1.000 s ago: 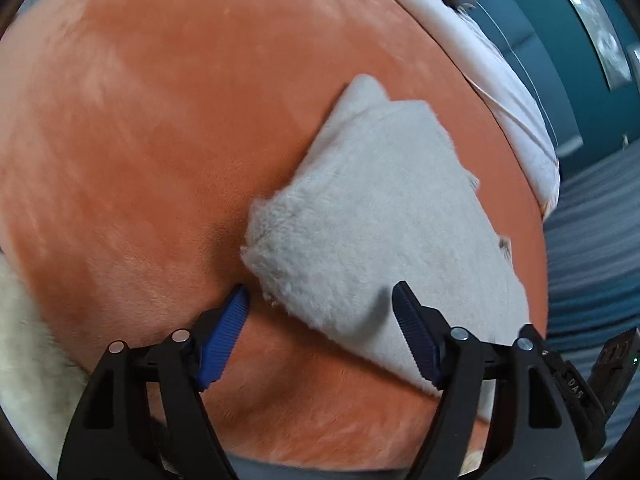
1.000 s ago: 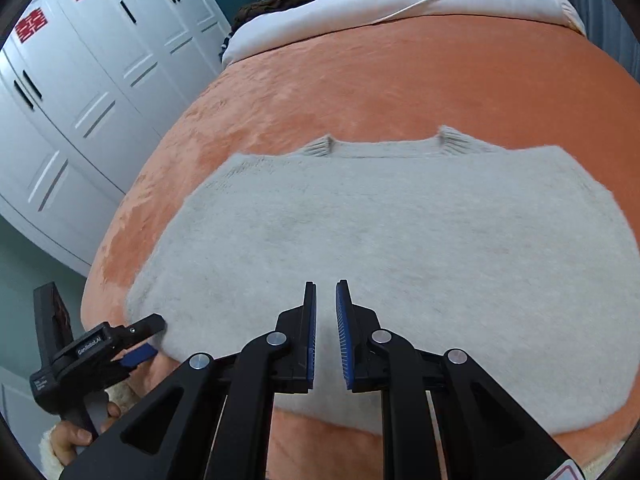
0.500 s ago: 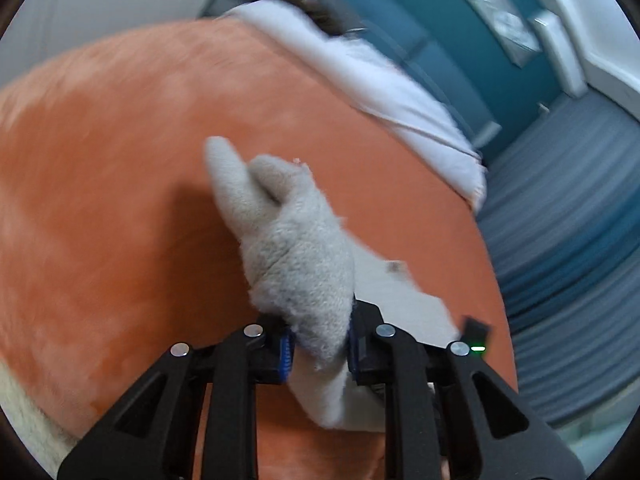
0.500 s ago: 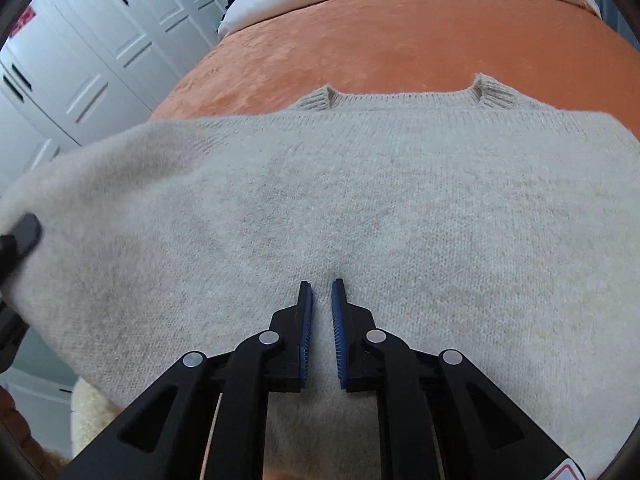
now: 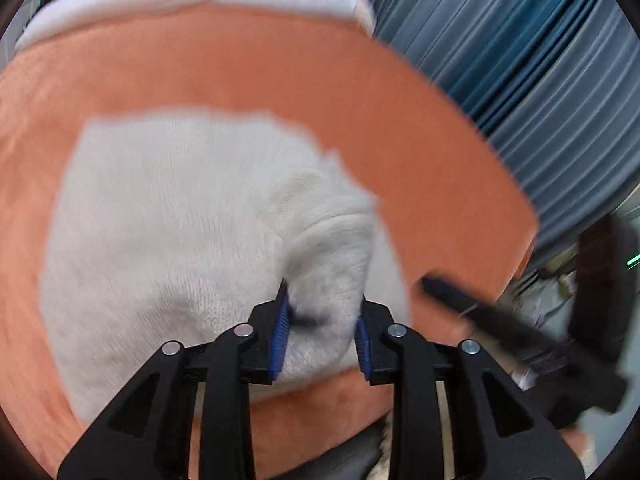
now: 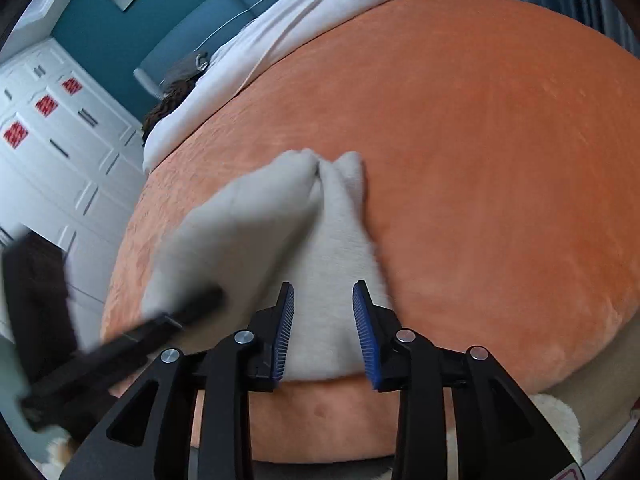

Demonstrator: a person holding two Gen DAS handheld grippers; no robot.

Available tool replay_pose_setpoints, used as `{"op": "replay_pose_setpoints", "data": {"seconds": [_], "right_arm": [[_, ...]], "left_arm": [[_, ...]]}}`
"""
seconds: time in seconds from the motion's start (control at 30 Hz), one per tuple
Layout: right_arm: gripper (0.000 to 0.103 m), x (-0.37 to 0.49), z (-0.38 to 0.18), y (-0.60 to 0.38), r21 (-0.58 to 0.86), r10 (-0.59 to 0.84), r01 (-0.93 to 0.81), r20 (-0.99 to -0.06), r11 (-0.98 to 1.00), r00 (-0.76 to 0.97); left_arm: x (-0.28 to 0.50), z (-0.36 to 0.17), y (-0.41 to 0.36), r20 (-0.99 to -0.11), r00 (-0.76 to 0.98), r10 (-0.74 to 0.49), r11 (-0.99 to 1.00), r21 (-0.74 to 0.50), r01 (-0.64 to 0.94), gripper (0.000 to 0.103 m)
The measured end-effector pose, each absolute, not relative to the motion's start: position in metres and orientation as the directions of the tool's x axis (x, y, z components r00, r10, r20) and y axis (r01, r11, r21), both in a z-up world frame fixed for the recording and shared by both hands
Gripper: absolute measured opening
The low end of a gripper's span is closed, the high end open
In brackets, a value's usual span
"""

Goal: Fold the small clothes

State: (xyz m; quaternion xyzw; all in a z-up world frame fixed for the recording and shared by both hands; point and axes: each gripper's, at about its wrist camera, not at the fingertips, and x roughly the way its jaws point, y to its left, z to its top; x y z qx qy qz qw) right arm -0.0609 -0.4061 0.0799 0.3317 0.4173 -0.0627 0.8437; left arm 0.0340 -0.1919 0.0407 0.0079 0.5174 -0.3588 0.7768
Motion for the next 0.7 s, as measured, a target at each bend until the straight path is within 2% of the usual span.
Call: {"op": "replay_pose_setpoints", "data": {"seconds": [0.03,0.07,0.1,0.17,0.2,0.23,0.33,0.5,0.53,0.57,0.6,0.63,0.67,0.7], "right_arm": [[0.044,-0.065,0.08,-0.409,0.511,0.17,0.384,-0.743,0.769,0.648],[0.054,-0.069,0.082,-0.41,0.517,0.172,0.38,-0.736,0.767,0.654],[0.06,-0.071,0.084,-0.41,0.528,0.18,0.37,-0.726,0.765,0.664],[0.073,-0.069,0.087,-0.407,0.573,0.225,0.334,-0.693,0.749,0.685],[0.075,-0.066,0.087,-0.405,0.612,0.265,0.312,-0.668,0.727,0.695],[0.079,-0.057,0.086,-0.399,0.645,0.299,0.297,-0.649,0.704,0.7],[0.08,-0.033,0.079,-0.384,0.694,0.365,0.293,-0.634,0.658,0.682],[0.08,0.0,0.068,-0.361,0.642,0.369,0.324,-0.706,0.695,0.605],[0.076,0.008,0.067,-0.356,0.619,0.361,0.322,-0.724,0.717,0.587],[0.068,0.013,0.067,-0.351,0.604,0.361,0.313,-0.735,0.733,0.574],[0.042,0.02,0.07,-0.345,0.58,0.354,0.303,-0.752,0.757,0.556],[0.029,0.022,0.079,-0.342,0.567,0.342,0.288,-0.752,0.772,0.563],[0.026,0.022,0.093,-0.342,0.586,0.35,0.257,-0.721,0.769,0.598],[0.025,0.017,0.113,-0.344,0.63,0.372,0.203,-0.654,0.749,0.658]], "left_arm": [[0.026,0.037,-0.189,-0.809,0.221,-0.545,0.752,-0.355,0.555,0.034],[0.016,0.041,-0.181,-0.787,0.251,-0.564,0.744,-0.353,0.568,0.049],[0.009,0.047,-0.174,-0.771,0.273,-0.575,0.737,-0.343,0.583,0.059],[-0.002,0.061,-0.155,-0.754,0.352,-0.555,0.754,-0.276,0.596,0.09],[-0.003,0.064,-0.147,-0.754,0.399,-0.522,0.777,-0.226,0.588,0.093],[0.0,0.064,-0.14,-0.764,0.429,-0.481,0.795,-0.175,0.58,0.094],[0.015,0.044,-0.122,-0.826,0.445,-0.345,0.842,-0.064,0.535,0.094],[0.03,0.011,-0.106,-0.863,0.423,-0.277,0.873,-0.041,0.487,0.094],[0.033,0.006,-0.109,-0.871,0.416,-0.261,0.872,-0.028,0.488,0.093],[0.034,0.001,-0.11,-0.875,0.408,-0.26,0.868,-0.026,0.496,0.091],[0.032,-0.003,-0.112,-0.876,0.404,-0.265,0.859,-0.025,0.511,0.087],[0.034,-0.004,-0.114,-0.879,0.395,-0.269,0.851,-0.025,0.524,0.07],[0.033,0.001,-0.111,-0.883,0.39,-0.262,0.855,-0.026,0.517,0.052],[0.037,0.005,-0.107,-0.882,0.389,-0.266,0.868,-0.043,0.495,0.045]]}}
